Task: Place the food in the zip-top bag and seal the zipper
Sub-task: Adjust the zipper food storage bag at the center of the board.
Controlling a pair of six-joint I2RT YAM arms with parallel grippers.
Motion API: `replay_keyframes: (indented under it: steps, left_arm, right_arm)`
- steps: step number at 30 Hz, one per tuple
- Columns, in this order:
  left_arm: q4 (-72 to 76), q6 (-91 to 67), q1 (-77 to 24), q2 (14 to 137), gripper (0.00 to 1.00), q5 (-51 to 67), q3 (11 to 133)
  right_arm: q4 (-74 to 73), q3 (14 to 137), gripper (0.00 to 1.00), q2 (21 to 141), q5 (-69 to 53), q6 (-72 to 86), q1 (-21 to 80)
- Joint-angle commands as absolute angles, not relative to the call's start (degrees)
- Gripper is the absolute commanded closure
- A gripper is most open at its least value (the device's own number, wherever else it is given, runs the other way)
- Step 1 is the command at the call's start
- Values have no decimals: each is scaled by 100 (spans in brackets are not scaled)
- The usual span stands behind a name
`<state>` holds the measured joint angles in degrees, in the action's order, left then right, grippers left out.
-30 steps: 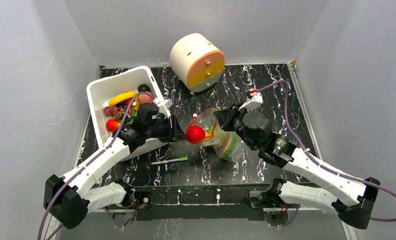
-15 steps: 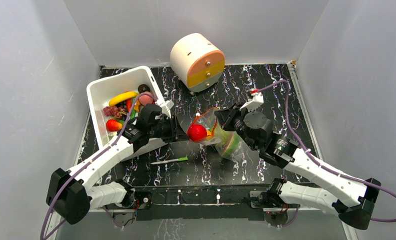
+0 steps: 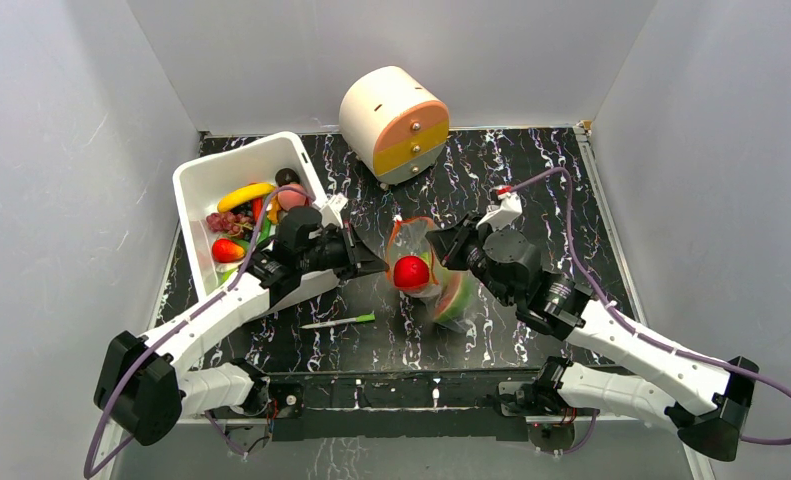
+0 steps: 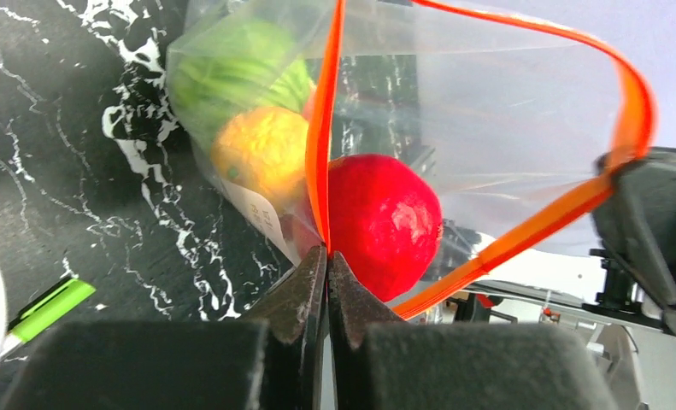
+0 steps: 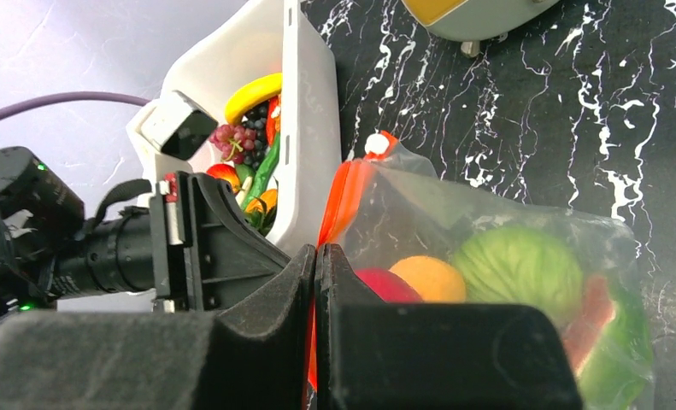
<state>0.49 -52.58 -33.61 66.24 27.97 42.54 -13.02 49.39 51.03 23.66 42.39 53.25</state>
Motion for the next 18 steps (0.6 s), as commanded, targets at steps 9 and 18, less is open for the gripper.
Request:
replay_keyframes:
  steps: [9, 18]
  left_arm:
    - [511, -5509, -3390, 6505, 100, 3211, 4846]
    - [832, -5285, -3387, 6554, 100, 3608, 5293]
  right_arm:
    - [-1260, 4962, 100, 4957, 2862, 4192, 5339]
    - [-1502, 5103, 100, 4908, 3268, 3977, 5344]
